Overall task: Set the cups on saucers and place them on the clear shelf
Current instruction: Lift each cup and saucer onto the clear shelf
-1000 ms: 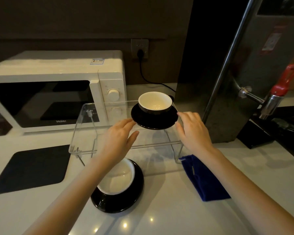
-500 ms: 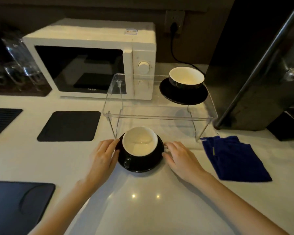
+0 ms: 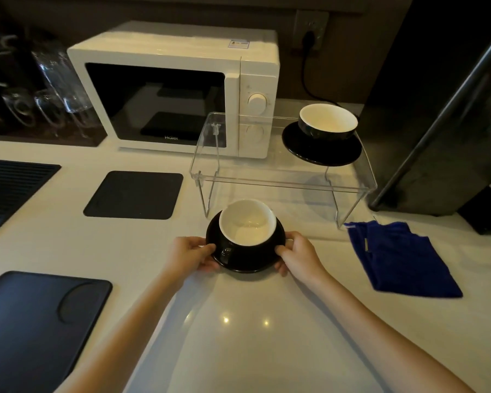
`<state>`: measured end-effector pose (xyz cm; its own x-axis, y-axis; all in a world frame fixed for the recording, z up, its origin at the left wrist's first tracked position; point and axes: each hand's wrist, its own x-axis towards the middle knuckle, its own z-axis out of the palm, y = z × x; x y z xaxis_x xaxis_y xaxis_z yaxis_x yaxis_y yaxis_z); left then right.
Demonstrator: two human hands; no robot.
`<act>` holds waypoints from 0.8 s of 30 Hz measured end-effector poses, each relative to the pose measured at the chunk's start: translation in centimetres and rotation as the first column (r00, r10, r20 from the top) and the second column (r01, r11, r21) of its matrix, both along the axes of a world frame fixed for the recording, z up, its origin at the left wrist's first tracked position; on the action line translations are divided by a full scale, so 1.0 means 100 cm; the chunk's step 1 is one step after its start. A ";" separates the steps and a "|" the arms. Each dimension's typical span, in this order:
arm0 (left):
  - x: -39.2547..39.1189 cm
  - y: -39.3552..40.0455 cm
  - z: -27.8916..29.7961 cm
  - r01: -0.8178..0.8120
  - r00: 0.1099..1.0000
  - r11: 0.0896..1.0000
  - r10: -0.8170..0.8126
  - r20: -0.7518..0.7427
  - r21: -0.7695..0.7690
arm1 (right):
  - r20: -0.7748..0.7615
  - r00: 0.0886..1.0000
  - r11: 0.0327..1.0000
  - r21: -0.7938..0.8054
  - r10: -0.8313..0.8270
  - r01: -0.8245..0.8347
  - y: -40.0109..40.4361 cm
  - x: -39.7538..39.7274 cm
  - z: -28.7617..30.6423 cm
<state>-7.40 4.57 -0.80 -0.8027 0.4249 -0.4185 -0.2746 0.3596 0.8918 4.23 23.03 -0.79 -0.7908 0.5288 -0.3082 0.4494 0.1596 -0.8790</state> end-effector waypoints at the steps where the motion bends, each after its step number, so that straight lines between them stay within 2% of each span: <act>1: 0.002 -0.003 0.003 0.005 1.000 1.000 -0.005 -0.003 0.007 | -0.010 1.000 1.000 -0.009 0.003 -0.003 -0.001 0.003 0.001; 7: 0.021 -0.023 0.029 0.016 0.999 0.997 -0.013 -0.046 0.076 | -0.099 0.995 0.999 -0.045 0.018 -0.023 -0.012 0.025 0.021; 14: 0.040 -0.042 0.081 -0.010 0.997 0.981 0.025 -0.078 0.192 | -0.241 0.970 0.993 -0.106 0.032 -0.059 -0.019 0.044 0.071; 20: 0.031 -0.036 0.122 -0.025 0.986 0.959 0.071 -0.154 0.283 | -0.340 0.939 0.995 -0.058 0.056 -0.080 -0.010 0.031 0.116; 24: 0.007 -0.025 0.140 -0.031 0.984 0.958 0.080 -0.162 0.287 | -0.365 0.928 0.996 -0.025 0.075 -0.090 0.001 0.006 0.140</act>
